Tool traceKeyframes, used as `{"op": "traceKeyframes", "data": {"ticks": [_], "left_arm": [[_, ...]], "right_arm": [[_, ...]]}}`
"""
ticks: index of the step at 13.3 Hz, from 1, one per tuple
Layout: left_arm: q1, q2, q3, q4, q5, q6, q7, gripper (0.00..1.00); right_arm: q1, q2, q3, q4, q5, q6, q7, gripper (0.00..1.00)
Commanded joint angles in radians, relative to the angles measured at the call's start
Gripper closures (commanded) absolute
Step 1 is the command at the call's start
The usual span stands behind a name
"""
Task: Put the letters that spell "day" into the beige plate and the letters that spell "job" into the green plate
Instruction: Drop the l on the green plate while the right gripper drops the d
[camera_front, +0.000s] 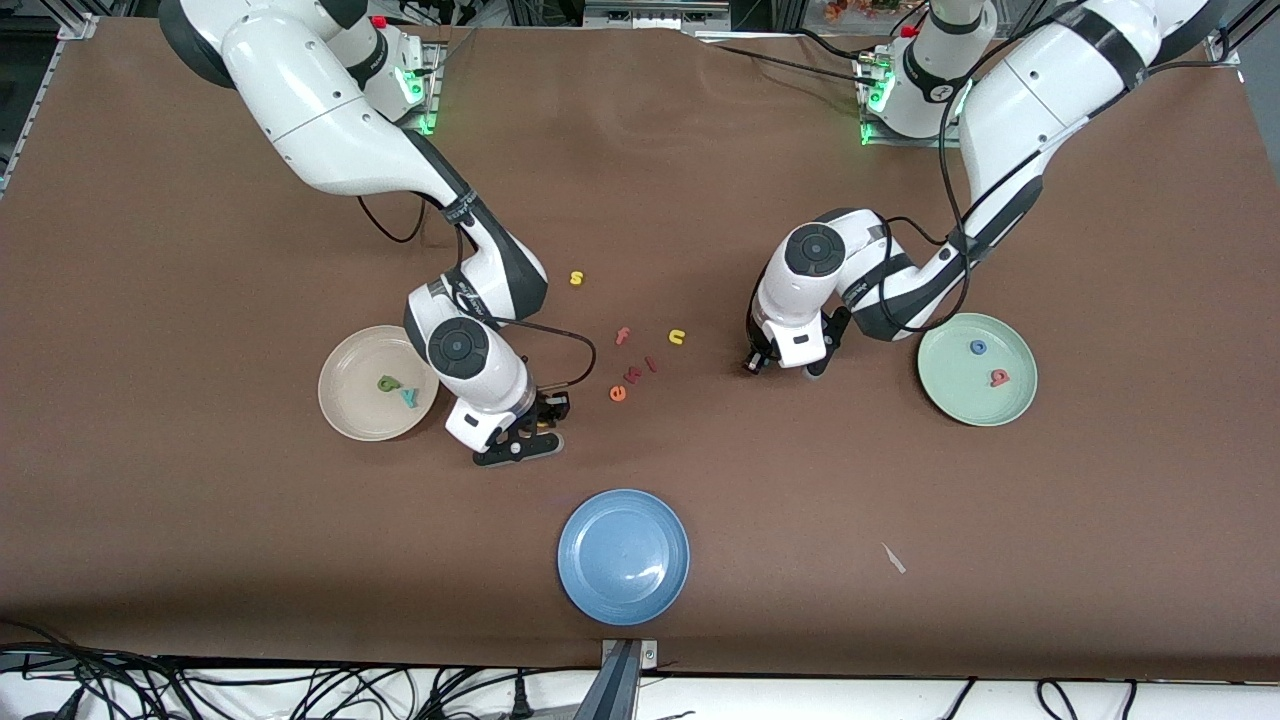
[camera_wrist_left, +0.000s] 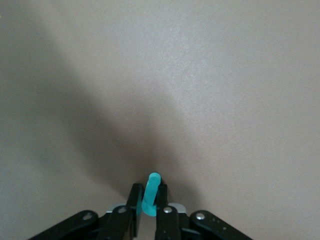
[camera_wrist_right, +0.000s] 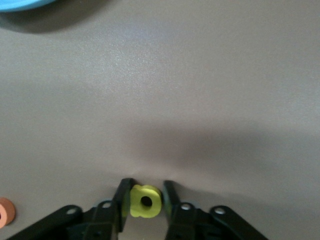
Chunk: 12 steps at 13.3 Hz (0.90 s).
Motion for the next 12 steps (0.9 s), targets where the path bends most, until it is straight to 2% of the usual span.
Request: {"op": "traceKeyframes", "data": {"ticks": [1, 2, 3, 6, 8, 10, 12], "left_arm": [[0.007, -0.028, 0.002, 0.0, 0.018, -0.067, 0.068, 1.0], [0.031, -0.039, -0.009, 0.0, 0.002, -0.106, 0.126, 1.0], [0.104, -0.045, -0.072, -0.001, -0.036, -0.129, 0.209, 1.0], [0.458, -0.044, -0.38, -0.004, -0.138, -0.358, 0.511, 1.0], [0.626, -0.044, -0.482, -0.004, -0.167, -0.513, 0.716, 1.0], [0.72, -0.042, -0.493, -0.006, -0.166, -0.607, 0.923, 1.0], [0.755, -0.039, -0.452, -0.016, -0.137, -0.614, 1.05, 1.0]], "right_arm": [[0.004, -0.026, -0.029, -0.011, 0.0, -0.011, 0.006, 0.75], [-0.004, -0.054, -0.038, -0.015, 0.008, -0.05, -0.007, 0.76], [-0.023, -0.086, -0.043, -0.015, 0.032, -0.107, -0.059, 0.76], [-0.121, -0.219, -0.063, -0.081, 0.123, -0.251, -0.323, 0.76], [-0.186, -0.343, -0.063, -0.219, 0.126, -0.27, -0.431, 0.76], [-0.232, -0.466, -0.063, -0.383, 0.131, -0.258, -0.454, 0.75], [-0.238, -0.537, -0.063, -0.488, 0.178, -0.255, -0.445, 0.73]]}}
